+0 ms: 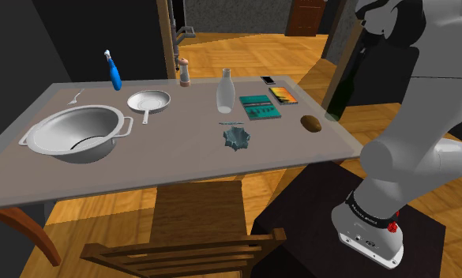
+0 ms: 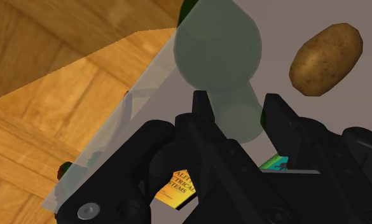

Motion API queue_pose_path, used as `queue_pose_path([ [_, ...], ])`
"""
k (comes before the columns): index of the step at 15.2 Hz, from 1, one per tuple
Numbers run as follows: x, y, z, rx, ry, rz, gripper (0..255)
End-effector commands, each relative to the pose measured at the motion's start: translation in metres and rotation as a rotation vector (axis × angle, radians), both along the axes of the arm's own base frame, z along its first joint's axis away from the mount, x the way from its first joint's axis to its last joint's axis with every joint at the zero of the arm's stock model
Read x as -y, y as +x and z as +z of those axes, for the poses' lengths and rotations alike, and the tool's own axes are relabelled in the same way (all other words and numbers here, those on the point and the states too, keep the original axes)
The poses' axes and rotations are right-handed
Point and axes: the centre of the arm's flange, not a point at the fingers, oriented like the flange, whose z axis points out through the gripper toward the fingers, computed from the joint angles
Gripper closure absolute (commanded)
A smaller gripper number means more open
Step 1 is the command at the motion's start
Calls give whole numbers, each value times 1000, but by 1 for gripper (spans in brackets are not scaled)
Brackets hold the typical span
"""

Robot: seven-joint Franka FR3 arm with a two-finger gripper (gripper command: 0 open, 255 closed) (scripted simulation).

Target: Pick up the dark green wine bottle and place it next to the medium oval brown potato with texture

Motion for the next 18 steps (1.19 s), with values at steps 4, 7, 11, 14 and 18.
queue_pose_path([
  [4, 0, 0, -1, 1, -1, 0, 255],
  [7, 0, 0, -1, 1, -1, 0, 0],
  [11, 0, 0, -1, 1, -1, 0, 0],
  [14, -3, -3, 39, 1, -1, 0, 0],
  [18, -3, -3, 49, 1, -1, 0, 0],
])
